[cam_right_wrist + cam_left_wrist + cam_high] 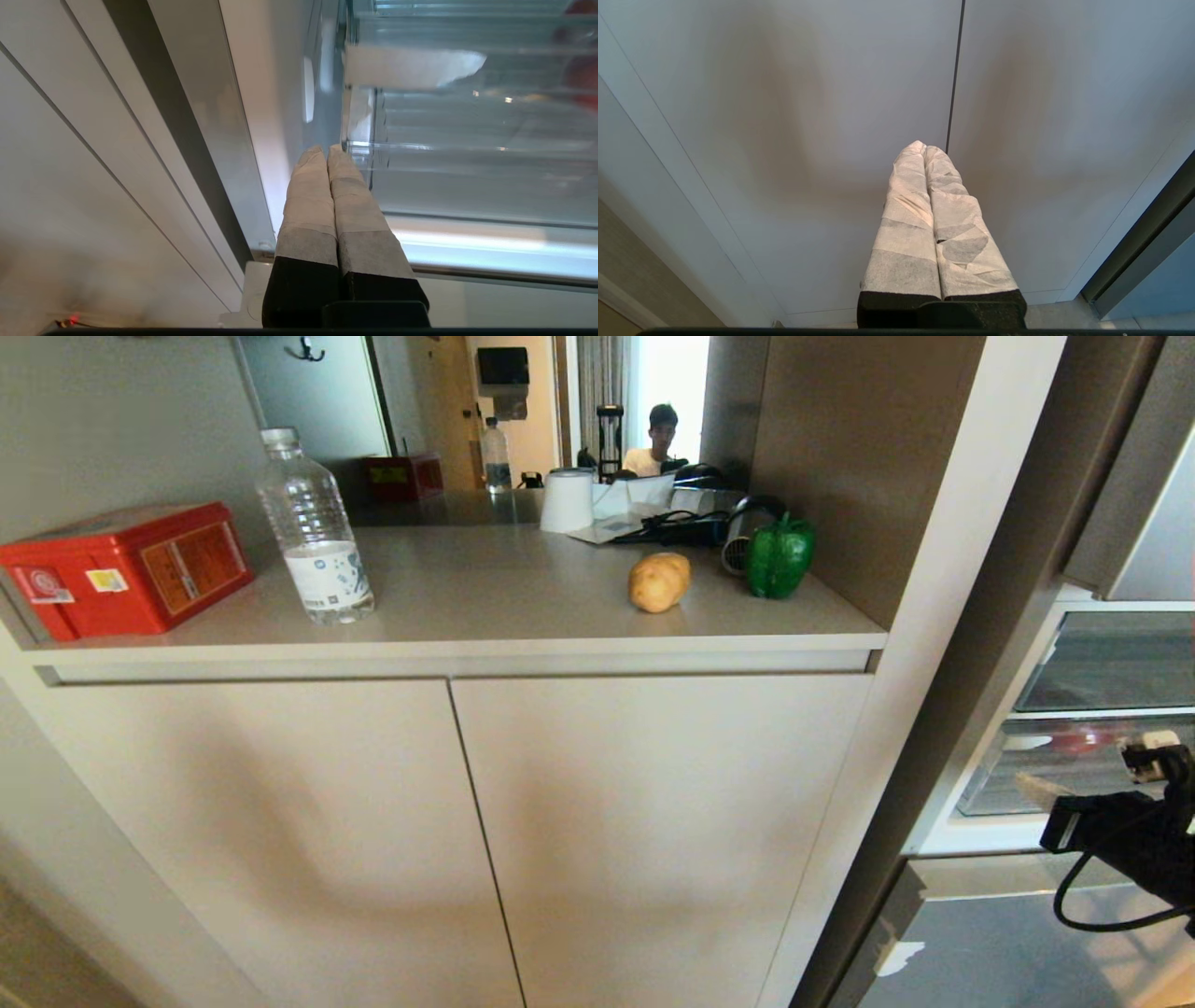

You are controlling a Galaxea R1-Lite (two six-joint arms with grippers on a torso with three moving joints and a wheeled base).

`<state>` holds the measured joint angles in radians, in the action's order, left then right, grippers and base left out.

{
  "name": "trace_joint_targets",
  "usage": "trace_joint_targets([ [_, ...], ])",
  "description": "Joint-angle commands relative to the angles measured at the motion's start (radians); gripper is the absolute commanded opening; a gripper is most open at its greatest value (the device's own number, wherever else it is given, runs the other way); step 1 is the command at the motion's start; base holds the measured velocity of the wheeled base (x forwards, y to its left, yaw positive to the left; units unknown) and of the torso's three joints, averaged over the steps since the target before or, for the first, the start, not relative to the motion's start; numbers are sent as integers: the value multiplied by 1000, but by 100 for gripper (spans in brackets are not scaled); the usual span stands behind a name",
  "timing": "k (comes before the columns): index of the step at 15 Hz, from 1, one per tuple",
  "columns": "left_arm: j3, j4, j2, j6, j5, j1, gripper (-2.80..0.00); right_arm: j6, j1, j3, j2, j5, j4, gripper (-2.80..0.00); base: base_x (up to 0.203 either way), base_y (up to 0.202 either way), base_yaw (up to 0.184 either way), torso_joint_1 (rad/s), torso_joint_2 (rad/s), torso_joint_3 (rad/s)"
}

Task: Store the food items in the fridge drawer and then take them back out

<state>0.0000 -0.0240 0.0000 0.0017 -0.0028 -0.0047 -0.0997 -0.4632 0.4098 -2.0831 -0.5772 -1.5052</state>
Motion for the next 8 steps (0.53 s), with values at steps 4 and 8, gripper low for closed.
trace_joint_targets([
  [4, 11, -1, 0, 0, 0, 0, -280, -2, 0, -3, -31, 0, -25, -280, 0, 0, 0, 0, 0, 0],
  [8, 11, -1, 0, 0, 0, 0, -280, -2, 0, 1, -35, 2, -25, 0, 0, 0, 0, 0, 0, 0],
])
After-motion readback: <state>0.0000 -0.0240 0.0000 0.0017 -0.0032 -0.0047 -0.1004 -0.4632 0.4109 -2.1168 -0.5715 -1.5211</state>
